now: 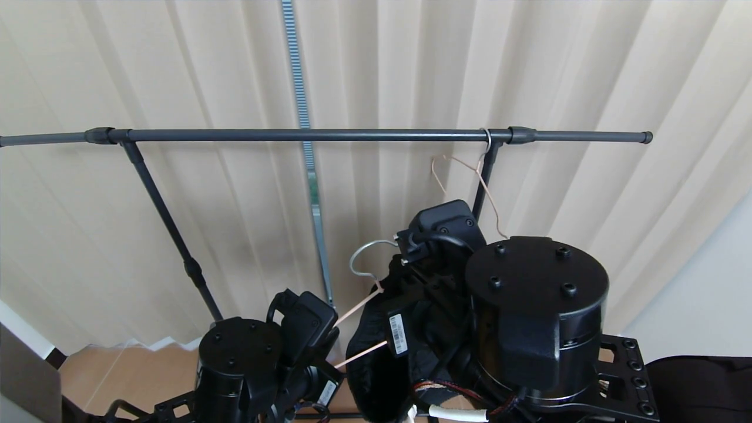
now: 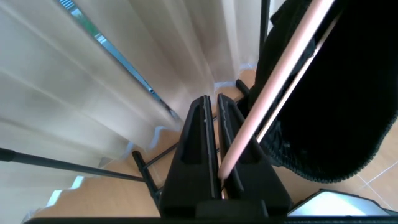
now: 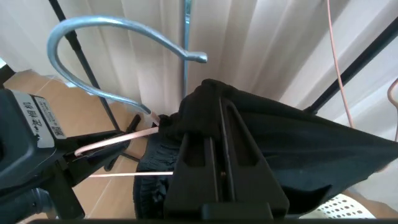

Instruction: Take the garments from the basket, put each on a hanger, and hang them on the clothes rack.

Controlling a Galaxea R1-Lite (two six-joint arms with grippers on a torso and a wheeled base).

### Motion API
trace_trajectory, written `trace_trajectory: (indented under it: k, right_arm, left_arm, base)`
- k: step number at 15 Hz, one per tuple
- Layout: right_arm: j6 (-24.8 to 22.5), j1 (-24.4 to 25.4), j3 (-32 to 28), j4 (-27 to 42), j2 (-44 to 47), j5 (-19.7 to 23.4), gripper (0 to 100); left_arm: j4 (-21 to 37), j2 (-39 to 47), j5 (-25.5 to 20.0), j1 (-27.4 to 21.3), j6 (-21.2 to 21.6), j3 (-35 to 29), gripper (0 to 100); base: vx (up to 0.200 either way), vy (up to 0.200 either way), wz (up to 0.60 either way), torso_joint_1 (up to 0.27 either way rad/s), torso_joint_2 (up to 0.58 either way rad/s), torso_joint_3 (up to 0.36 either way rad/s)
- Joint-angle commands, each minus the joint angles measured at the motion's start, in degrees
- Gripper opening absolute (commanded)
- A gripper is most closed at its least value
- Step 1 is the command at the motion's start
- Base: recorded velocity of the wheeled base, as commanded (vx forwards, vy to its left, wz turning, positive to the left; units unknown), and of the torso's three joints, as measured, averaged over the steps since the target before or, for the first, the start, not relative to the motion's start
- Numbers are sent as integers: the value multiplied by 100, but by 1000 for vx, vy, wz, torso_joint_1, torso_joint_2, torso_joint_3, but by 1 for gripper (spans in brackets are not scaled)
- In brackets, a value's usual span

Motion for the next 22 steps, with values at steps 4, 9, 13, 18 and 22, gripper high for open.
trace_trajectory:
  k: [4, 9, 13, 18, 22]
  right_arm:
    - [-9, -169, -47, -3, -129, -5, 0]
    - [-27, -415, -56, -3, -278, -102, 100]
    - [-27, -512, -73, -3, -278, -102, 100]
    - [-27, -512, -29, 24, -199, -102, 100]
    - [-45, -494, 15, 67, -199, -102, 100]
  left_arm:
    - [-79, -15, 6, -24, -3, 49, 0]
    - [-167, -33, -3, -33, -3, 102, 0]
    - [-290, -42, -12, -77, 6, 155, 0]
    - [-430, -68, -3, -112, -3, 155, 0]
    - [-439, -59, 6, -24, -82, 146, 0]
  base:
    - [0, 0, 0, 0, 0, 0]
    - [0, 0, 0, 0, 0, 0]
    - [0, 0, 0, 0, 0, 0]
    - [0, 0, 0, 0, 0, 0]
    - [0, 0, 0, 0, 0, 0]
